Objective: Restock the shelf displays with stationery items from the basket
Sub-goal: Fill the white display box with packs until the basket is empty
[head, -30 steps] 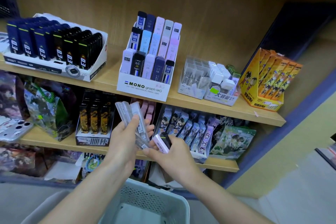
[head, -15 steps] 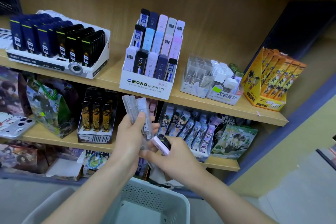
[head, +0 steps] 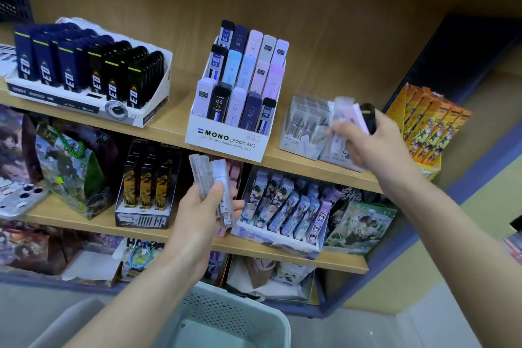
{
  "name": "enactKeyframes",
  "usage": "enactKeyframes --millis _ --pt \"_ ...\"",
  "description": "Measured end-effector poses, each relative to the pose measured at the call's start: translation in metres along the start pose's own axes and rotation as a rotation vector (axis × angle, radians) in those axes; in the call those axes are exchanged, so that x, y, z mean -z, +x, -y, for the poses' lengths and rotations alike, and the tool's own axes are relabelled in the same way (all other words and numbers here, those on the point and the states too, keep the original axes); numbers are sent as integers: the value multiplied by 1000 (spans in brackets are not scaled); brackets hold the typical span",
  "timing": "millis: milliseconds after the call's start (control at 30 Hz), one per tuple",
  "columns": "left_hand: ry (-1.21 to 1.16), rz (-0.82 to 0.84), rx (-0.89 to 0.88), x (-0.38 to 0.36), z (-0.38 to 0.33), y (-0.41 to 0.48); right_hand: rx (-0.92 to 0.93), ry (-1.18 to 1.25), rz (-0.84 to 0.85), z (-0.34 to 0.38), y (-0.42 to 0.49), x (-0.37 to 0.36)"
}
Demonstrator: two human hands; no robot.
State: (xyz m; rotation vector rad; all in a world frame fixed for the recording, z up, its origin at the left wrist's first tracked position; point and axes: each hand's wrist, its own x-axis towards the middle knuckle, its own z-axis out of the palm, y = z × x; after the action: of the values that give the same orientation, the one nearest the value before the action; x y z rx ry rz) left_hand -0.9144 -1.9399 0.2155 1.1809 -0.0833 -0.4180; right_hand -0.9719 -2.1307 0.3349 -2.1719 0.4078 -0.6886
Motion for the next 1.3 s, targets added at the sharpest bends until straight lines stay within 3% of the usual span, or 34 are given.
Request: enactKeyframes --millis 100,267,467,567,700,900,967,1100,1300 --pt "45 3 11 -1 4 1 28 -40 -97 -3 29 7" --pt "11 7 50 -2 7 5 64 -189 -25 -15 50 2" --pt "11 2 55 -4 7 7 262 -177 -247 -26 60 1" --pt "13 7 63 -4 7 7 284 -302 -206 -34 64 0" --pt "14 22 84 -3 5 7 238 -530 -159 -42 67 -1" --pt "41 67 111 -6 5 6 123 -652 -139 -41 73 2" --pt "53 76 95 -6 4 6 130 -612 -155 -40 69 1" --pt "44 91 94 -5 2 8 153 -289 -160 -28 36 -6" --pt "15 128 117 -6 1 4 -143 42 337 -15 -26 -22"
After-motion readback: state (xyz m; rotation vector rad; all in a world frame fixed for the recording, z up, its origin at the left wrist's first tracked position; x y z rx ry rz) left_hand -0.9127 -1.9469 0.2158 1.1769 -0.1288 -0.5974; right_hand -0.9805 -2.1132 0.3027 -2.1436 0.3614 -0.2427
